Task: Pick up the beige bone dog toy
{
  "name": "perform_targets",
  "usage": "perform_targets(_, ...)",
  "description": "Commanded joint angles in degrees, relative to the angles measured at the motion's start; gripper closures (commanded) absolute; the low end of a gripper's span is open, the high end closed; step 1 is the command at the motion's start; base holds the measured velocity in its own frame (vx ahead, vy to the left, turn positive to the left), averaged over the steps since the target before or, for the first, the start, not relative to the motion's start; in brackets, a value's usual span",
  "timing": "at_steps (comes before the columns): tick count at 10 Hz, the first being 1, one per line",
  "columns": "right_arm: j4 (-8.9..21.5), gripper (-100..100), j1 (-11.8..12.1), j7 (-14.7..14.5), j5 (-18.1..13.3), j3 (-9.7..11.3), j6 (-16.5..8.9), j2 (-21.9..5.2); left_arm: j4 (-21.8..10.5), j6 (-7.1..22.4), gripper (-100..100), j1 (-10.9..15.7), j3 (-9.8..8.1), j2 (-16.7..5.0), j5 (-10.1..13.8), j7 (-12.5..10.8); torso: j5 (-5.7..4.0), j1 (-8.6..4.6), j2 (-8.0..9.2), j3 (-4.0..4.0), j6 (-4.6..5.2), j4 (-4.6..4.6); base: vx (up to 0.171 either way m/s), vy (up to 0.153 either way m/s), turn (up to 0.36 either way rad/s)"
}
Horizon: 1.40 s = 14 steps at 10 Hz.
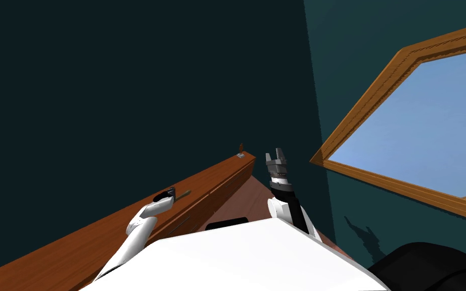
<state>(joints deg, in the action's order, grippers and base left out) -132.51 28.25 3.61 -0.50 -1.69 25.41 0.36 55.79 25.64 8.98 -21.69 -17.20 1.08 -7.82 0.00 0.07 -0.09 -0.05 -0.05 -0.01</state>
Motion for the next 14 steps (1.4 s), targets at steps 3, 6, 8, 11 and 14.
perform_targets(3,0.0,0,0.0,0.0,0.0,0.0,0.0,0.0,-7.6,1.7,-100,2.8,-1.95,-1.4,-0.6,-1.4,0.0,0.02,0.01,0.0,0.0,0.0,0.027,0.017,-0.105)
perform_targets(6,0.0,0,0.0,0.0,0.0,0.0,0.0,0.0,-11.8,2.3,-100,3.8,-2.67,-1.9,-0.8,-1.9,0.01,0.01,-0.01,-0.01,0.0,0.0,0.026,0.018,-0.048)
perform_targets(8,0.0,0,0.0,0.0,0.0,0.0,0.0,0.0,-16.5,3.4,-100,5.5,-3.98,-2.8,-1.1,-2.8,0.0,0.01,0.02,0.01,-0.01,0.0,0.03,0.019,-0.095)
perform_targets(11,0.0,0,0.0,0.0,0.0,0.0,0.0,0.0,-19.2,4.0,-100,6.2,-4.56,-3.2,-1.3,-3.2,0.01,0.02,0.02,0.01,-0.01,0.0,0.021,0.021,-0.046)
perform_targets(14,0.0,0,0.0,0.0,0.0,0.0,0.0,0.0,-24.4,5.3,-100,7.8,-5.9,-4.1,-1.6,-4.1,0.01,0.02,0.0,0.0,-0.01,0.0,0.028,0.024,-0.074)
